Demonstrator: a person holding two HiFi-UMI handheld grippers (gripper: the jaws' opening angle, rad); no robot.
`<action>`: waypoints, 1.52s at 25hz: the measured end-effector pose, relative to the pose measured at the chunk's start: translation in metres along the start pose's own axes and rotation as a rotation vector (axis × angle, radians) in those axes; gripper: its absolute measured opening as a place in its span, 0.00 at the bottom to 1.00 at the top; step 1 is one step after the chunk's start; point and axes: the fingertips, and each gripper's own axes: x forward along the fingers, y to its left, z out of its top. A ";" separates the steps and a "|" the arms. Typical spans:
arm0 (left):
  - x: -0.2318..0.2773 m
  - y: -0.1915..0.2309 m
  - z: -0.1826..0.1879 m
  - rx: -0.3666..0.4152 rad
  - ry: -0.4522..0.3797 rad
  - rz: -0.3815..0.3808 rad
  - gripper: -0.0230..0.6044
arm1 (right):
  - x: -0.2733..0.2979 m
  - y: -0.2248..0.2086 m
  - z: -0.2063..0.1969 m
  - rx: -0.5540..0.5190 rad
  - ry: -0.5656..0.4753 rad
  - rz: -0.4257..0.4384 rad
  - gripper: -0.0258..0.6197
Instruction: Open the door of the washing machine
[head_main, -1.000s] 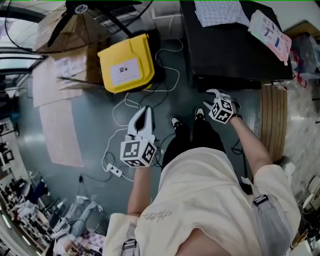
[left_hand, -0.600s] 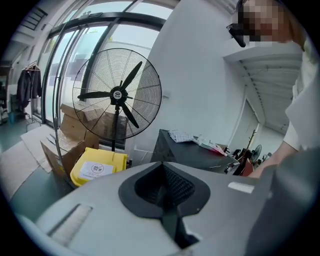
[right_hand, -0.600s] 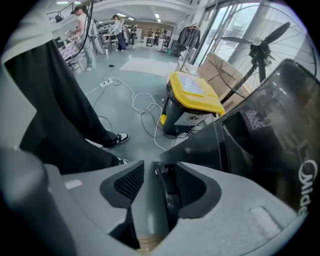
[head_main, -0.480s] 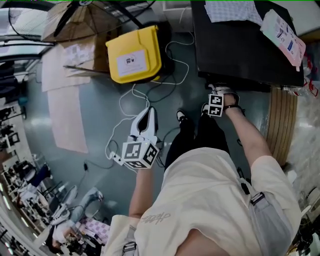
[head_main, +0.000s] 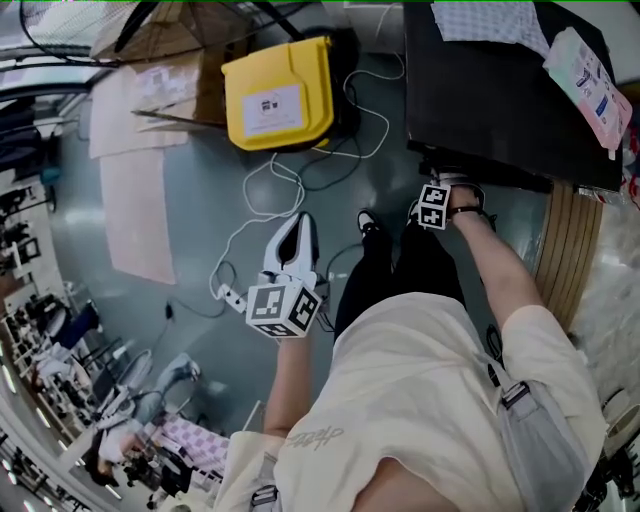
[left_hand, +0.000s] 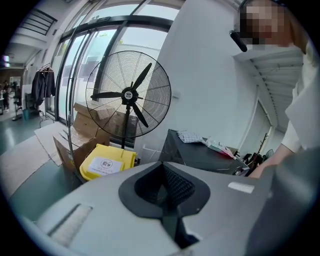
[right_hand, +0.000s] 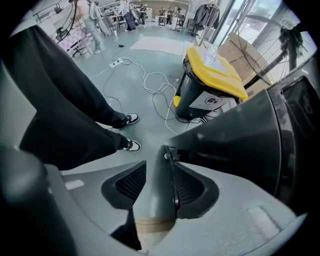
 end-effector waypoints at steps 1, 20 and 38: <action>0.000 -0.001 0.000 -0.002 0.001 0.002 0.07 | 0.000 0.000 -0.001 -0.007 0.002 -0.002 0.31; 0.021 -0.016 0.008 0.005 0.011 -0.038 0.07 | 0.000 0.006 0.000 0.024 0.049 0.019 0.30; 0.007 0.017 -0.014 -0.060 0.033 0.009 0.07 | 0.025 0.003 -0.023 -0.016 0.294 0.113 0.47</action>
